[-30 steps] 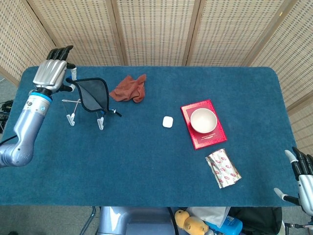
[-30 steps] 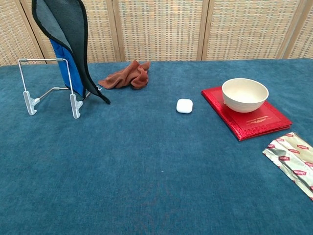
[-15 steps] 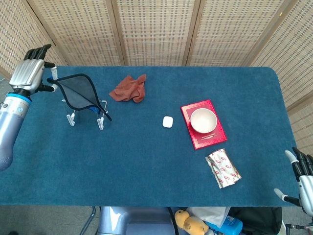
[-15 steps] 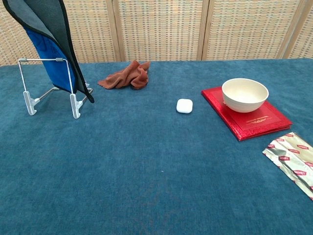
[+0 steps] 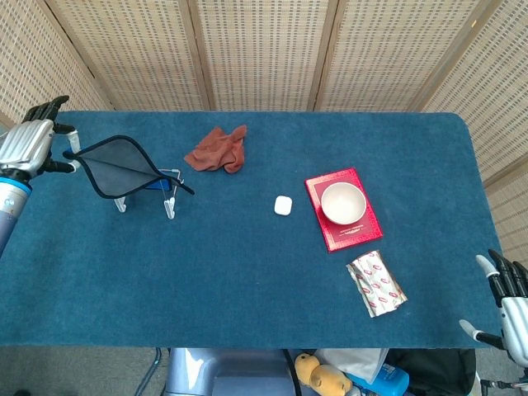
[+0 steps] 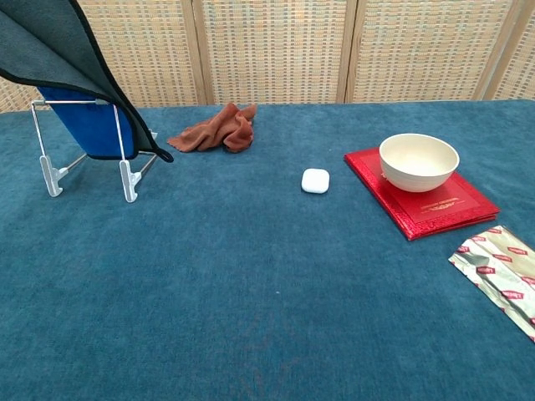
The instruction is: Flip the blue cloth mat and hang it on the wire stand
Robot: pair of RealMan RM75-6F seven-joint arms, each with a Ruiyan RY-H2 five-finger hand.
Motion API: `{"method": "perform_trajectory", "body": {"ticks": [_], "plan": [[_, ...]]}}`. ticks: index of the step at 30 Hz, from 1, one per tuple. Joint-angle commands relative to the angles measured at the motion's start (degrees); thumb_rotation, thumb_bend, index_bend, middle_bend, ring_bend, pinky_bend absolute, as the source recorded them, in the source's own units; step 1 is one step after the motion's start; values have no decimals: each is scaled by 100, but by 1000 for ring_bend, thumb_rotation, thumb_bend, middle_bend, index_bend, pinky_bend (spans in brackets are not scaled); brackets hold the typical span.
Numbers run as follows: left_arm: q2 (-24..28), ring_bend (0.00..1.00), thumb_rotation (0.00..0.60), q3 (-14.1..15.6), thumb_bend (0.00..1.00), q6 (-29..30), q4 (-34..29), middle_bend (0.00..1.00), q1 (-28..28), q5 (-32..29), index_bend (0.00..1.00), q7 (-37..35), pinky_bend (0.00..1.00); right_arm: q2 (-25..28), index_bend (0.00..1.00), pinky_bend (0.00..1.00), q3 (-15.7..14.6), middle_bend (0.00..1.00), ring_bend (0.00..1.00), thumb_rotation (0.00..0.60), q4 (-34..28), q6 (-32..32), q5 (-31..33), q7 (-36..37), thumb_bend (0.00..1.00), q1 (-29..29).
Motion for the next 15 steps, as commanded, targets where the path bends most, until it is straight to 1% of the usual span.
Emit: {"method": "perform_trajectory", "body": {"ticks": [1, 5, 9, 15], "plan": [[35, 0, 600, 107, 939, 33, 46, 0, 228, 240, 677, -245, 0, 9, 0, 0, -21, 0, 0, 600, 5, 45, -57, 32, 0, -21], [-23, 0, 600, 191, 937, -18, 96, 0, 333, 451, 676, -417, 0, 11, 0, 0, -34, 0, 0, 600, 7, 65, -99, 37, 0, -28], [-163, 0, 600, 342, 938, -17, 192, 0, 488, 766, 675, -591, 0, 16, 0, 0, -51, 0, 0, 600, -3, 88, -142, 29, 0, -38], [-430, 0, 600, 537, 937, -29, 426, 0, 595, 1039, 669, -642, 0, 12, 0, 0, -73, 0, 0, 600, 3, 111, -197, 17, 0, -48]]}}
